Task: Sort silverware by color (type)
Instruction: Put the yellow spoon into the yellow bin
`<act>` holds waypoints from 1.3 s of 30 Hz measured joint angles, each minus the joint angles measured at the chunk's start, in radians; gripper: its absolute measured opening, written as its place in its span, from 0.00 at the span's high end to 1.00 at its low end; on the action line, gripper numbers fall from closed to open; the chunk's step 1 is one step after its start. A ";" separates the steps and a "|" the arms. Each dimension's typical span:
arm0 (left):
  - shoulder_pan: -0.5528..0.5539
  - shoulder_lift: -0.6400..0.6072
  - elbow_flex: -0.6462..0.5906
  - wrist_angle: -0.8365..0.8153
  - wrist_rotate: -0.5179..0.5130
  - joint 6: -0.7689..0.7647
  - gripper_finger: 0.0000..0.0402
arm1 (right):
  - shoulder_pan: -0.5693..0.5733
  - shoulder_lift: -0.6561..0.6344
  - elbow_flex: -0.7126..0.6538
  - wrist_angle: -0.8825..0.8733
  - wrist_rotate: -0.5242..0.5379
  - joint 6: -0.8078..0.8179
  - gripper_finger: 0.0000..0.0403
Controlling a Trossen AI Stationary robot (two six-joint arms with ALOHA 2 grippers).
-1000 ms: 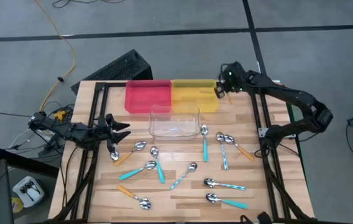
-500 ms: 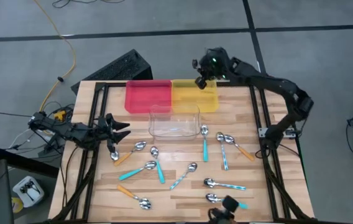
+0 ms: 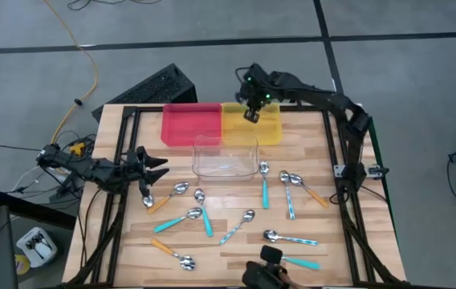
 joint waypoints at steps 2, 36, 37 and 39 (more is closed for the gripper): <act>0.000 0.000 0.000 -0.007 0.000 0.000 0.55 | -0.001 0.038 0.000 -0.022 -0.004 -0.010 0.90; 0.000 0.000 0.000 -0.023 -0.017 0.000 0.55 | -0.059 0.222 -0.001 0.026 -0.203 -0.054 0.90; 0.000 0.000 0.000 -0.023 -0.023 0.000 0.55 | -0.063 0.222 -0.001 0.025 -0.207 -0.054 0.90; 0.000 0.000 0.000 -0.023 -0.029 0.000 0.55 | -0.064 0.222 0.000 0.033 -0.208 -0.054 0.90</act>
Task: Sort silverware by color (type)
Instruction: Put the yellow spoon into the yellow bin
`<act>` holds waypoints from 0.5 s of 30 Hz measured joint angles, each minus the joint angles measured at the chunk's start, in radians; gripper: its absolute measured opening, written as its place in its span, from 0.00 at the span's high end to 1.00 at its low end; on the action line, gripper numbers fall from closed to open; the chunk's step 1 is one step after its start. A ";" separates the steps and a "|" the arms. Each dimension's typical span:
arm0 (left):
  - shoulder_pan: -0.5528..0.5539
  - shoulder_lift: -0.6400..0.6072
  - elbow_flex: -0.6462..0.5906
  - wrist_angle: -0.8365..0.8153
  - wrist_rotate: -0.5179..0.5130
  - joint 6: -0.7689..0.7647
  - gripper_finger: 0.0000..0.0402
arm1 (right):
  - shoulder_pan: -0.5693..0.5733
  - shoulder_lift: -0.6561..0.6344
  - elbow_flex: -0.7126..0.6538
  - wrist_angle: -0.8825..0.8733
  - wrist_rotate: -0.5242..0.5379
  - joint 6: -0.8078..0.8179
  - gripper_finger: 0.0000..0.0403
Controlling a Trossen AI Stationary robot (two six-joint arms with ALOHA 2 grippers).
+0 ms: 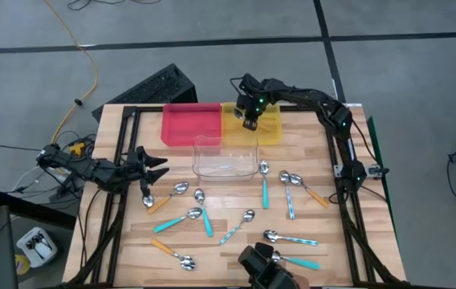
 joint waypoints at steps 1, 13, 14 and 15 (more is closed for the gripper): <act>0.000 0.000 0.000 0.000 -0.001 0.000 0.55 | 0.000 0.000 0.000 0.000 0.000 0.000 0.90; 0.000 0.000 0.000 0.000 -0.001 0.000 0.55 | 0.000 0.000 0.000 0.057 -0.022 0.026 0.85; 0.000 0.000 0.000 0.000 -0.001 0.000 0.55 | 0.000 0.000 0.000 0.061 -0.035 0.027 0.85; 0.000 0.000 0.000 0.000 -0.001 0.000 0.55 | -0.001 0.000 0.000 0.063 -0.049 0.027 0.85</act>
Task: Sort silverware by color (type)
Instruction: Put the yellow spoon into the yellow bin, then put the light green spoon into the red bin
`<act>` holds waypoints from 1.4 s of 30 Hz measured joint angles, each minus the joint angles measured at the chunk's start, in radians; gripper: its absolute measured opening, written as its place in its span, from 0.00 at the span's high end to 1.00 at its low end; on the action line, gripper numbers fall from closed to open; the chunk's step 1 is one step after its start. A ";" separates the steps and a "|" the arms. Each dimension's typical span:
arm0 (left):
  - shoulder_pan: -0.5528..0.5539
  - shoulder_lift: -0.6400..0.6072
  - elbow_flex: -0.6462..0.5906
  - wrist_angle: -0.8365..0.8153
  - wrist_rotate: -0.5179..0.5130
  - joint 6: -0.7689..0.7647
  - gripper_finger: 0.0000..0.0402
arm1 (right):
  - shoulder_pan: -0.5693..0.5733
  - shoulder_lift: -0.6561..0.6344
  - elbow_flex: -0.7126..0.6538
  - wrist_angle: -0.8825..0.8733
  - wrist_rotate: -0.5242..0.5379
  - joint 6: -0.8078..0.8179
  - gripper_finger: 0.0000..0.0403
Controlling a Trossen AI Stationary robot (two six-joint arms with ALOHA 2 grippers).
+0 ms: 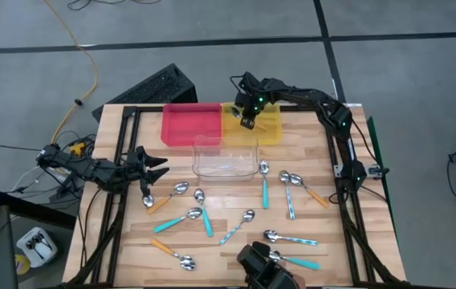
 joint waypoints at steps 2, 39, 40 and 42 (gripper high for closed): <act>0.000 0.000 0.000 0.000 0.000 0.000 0.55 | 0.000 0.000 0.000 0.000 -0.014 0.000 0.84; 0.000 0.000 0.000 -0.001 0.000 0.000 0.55 | -0.003 -0.012 0.093 -0.215 -0.012 -0.011 0.72; 0.000 0.000 0.000 -0.001 0.001 0.000 0.55 | -0.003 -0.012 0.117 -0.252 -0.012 -0.022 0.72; 0.000 0.000 0.000 0.000 0.001 0.000 0.55 | -0.003 -0.012 0.170 -0.343 -0.011 -0.033 0.72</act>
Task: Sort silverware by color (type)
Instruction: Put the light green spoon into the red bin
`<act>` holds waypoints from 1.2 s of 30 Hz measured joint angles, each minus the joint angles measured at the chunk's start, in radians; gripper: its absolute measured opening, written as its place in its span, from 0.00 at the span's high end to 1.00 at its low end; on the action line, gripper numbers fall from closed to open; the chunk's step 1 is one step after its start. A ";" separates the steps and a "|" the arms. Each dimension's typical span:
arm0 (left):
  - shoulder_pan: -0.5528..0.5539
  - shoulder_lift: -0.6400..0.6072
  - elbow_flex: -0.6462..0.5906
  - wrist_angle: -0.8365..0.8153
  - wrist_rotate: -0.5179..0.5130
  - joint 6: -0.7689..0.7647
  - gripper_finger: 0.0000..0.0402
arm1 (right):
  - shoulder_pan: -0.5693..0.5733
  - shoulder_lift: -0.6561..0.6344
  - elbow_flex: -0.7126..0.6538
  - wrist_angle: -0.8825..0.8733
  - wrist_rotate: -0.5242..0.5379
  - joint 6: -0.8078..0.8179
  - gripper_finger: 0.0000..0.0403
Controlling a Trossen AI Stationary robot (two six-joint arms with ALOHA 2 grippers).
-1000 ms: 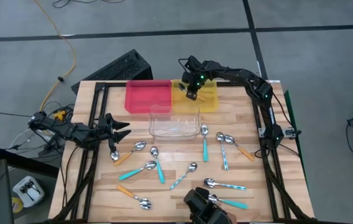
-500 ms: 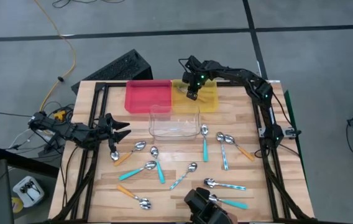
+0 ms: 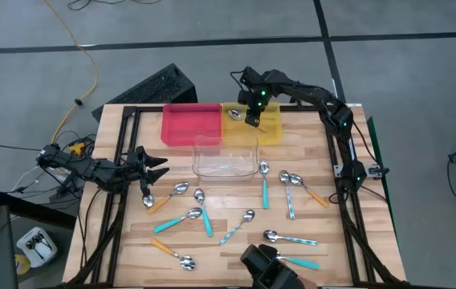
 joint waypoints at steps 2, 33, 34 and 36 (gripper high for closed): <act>0.000 0.000 0.000 0.000 0.000 0.000 0.55 | 0.000 0.000 0.064 -0.091 0.004 -0.001 0.72; 0.000 0.125 0.000 -0.020 0.139 -0.097 0.55 | 0.347 -0.391 0.447 -0.517 -0.078 0.180 0.72; 0.000 0.147 0.000 -0.022 0.151 -0.113 0.55 | 0.371 -0.402 0.447 -0.517 -0.074 0.200 0.72; 0.000 0.192 0.001 -0.024 0.185 -0.154 0.55 | 0.425 -0.419 0.447 -0.518 -0.044 0.241 0.72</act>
